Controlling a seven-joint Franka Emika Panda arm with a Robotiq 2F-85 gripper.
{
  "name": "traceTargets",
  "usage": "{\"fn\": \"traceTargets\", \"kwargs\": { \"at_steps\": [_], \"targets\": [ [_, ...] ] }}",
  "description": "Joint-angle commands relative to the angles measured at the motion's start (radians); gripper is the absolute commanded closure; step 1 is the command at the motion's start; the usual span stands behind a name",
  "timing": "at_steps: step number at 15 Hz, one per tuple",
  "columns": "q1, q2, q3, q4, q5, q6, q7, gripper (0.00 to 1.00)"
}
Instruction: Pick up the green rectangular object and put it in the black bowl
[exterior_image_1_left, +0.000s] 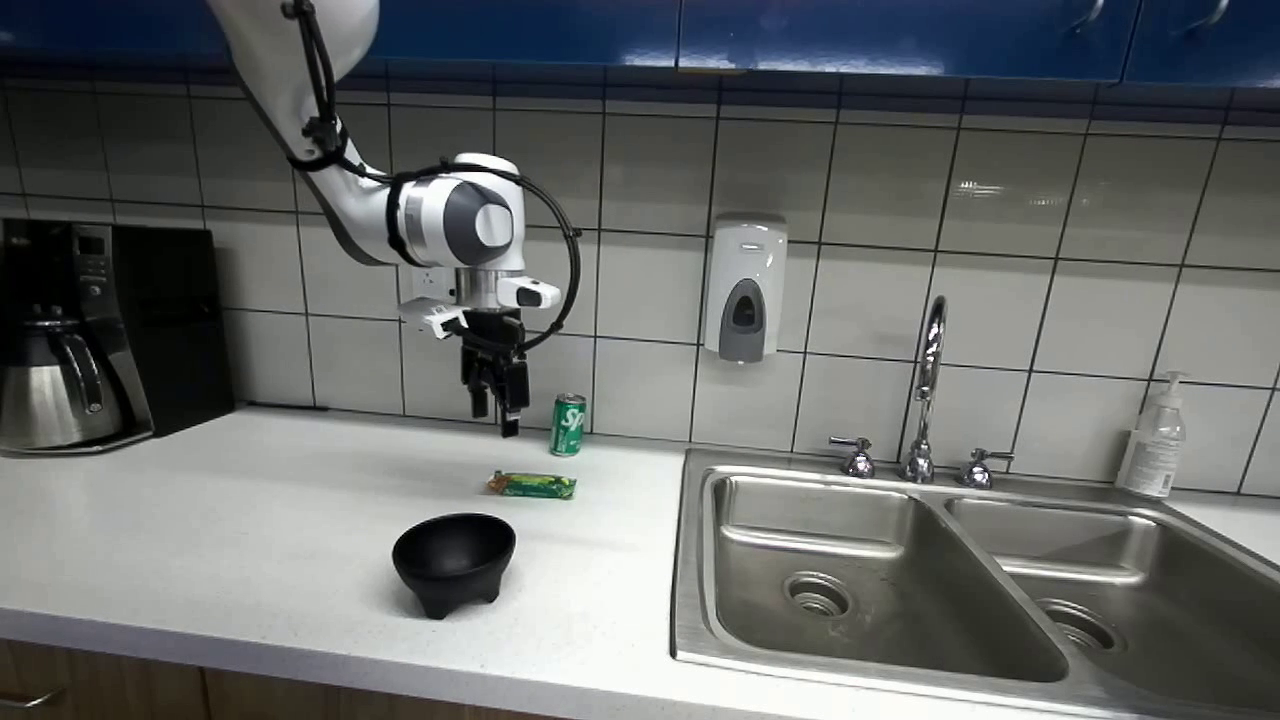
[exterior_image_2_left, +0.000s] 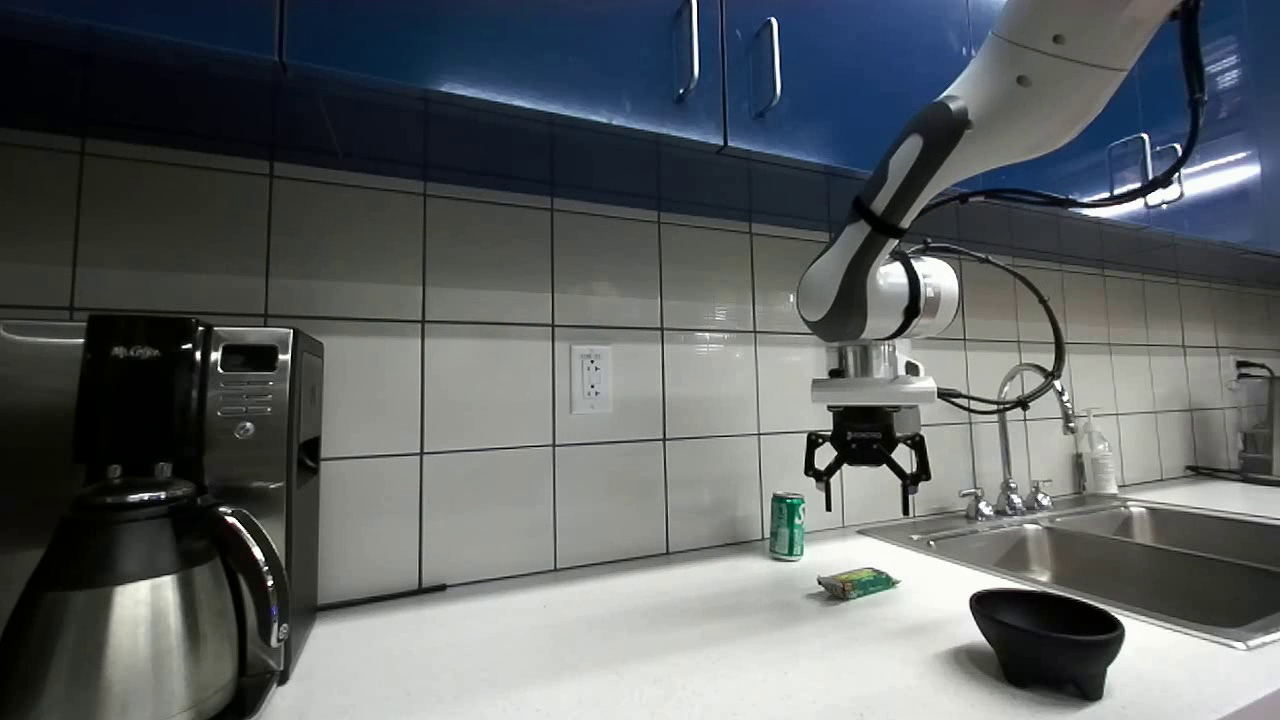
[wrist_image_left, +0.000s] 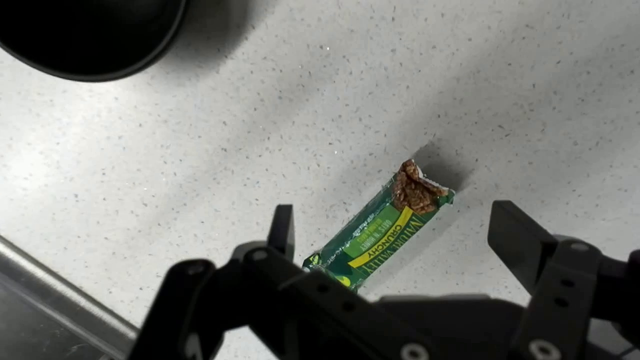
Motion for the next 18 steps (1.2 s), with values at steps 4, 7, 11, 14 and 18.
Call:
{"fn": "traceTargets", "kwargs": {
  "at_steps": [4,7,11,14,18],
  "targets": [
    [0.031,0.121,-0.039,0.138,0.020,-0.004,0.114,0.00],
    [0.039,0.161,-0.052,0.174,0.018,-0.010,0.161,0.00],
    [0.042,0.216,-0.068,0.214,0.018,-0.021,0.212,0.00],
    [0.041,0.255,-0.077,0.242,0.018,-0.022,0.231,0.00],
    [0.042,0.299,-0.085,0.277,0.019,-0.022,0.248,0.00]
  ]
}}
